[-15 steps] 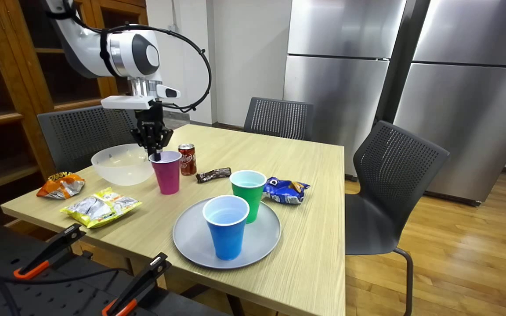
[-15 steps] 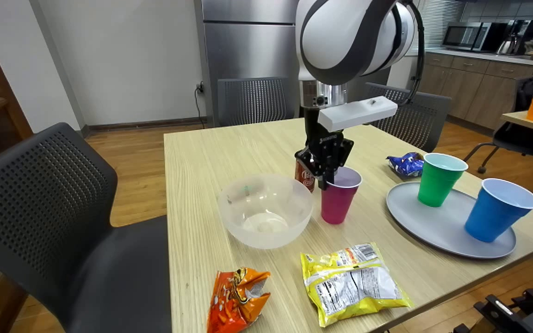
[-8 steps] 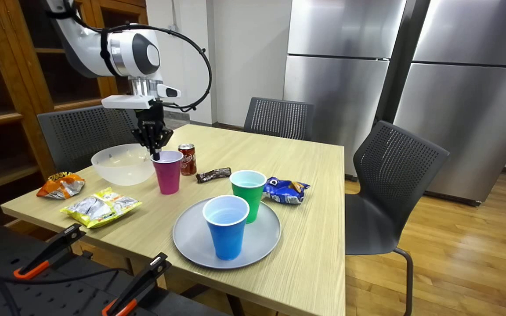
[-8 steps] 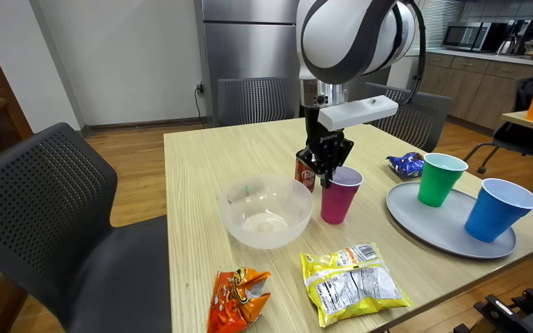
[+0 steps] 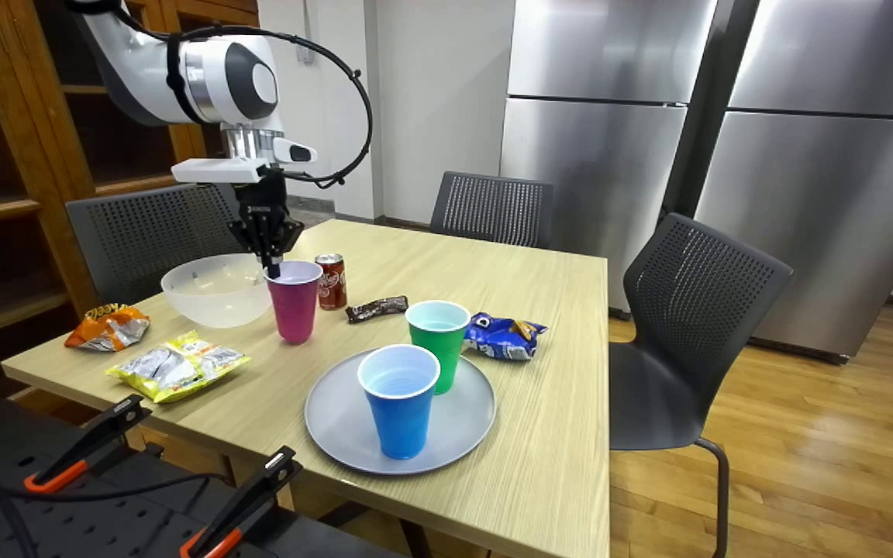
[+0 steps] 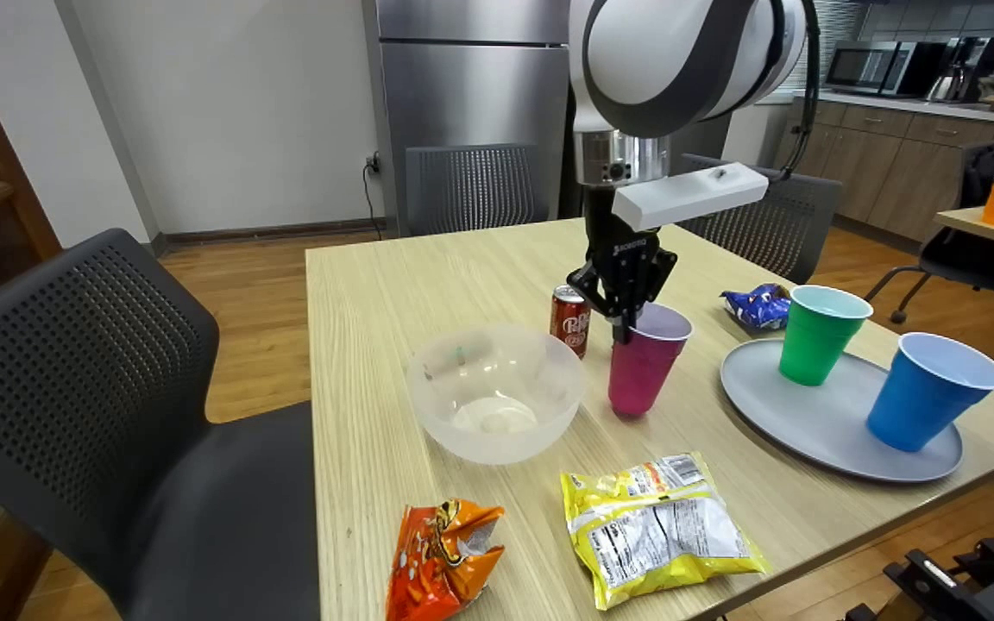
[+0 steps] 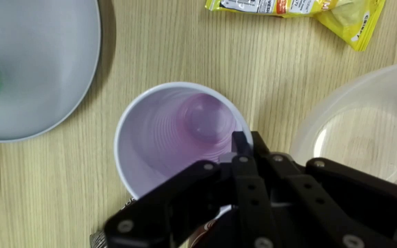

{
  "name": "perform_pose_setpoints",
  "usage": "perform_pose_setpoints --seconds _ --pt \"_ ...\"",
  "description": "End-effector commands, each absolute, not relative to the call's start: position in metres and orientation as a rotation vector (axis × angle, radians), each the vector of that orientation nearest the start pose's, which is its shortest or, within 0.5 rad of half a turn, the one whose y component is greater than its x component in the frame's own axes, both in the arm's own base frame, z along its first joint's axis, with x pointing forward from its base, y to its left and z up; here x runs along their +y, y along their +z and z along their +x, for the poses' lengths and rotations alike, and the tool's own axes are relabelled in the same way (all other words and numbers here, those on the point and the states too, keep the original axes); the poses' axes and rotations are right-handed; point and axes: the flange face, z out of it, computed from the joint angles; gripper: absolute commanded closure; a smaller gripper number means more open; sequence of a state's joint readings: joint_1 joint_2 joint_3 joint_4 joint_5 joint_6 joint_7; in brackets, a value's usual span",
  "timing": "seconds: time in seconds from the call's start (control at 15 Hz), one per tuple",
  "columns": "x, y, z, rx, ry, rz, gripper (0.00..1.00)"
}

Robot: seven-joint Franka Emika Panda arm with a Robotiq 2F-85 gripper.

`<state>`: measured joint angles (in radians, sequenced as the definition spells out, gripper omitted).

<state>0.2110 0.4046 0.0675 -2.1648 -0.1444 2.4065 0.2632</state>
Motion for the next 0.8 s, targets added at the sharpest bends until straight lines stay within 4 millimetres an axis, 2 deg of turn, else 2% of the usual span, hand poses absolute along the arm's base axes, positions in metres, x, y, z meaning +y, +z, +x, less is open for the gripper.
perform_pose_setpoints --seconds 0.0,0.73 --pt "0.137 0.216 0.502 -0.186 0.193 -3.243 0.99" --pt "0.086 0.244 0.454 -0.133 0.154 -3.265 0.99"
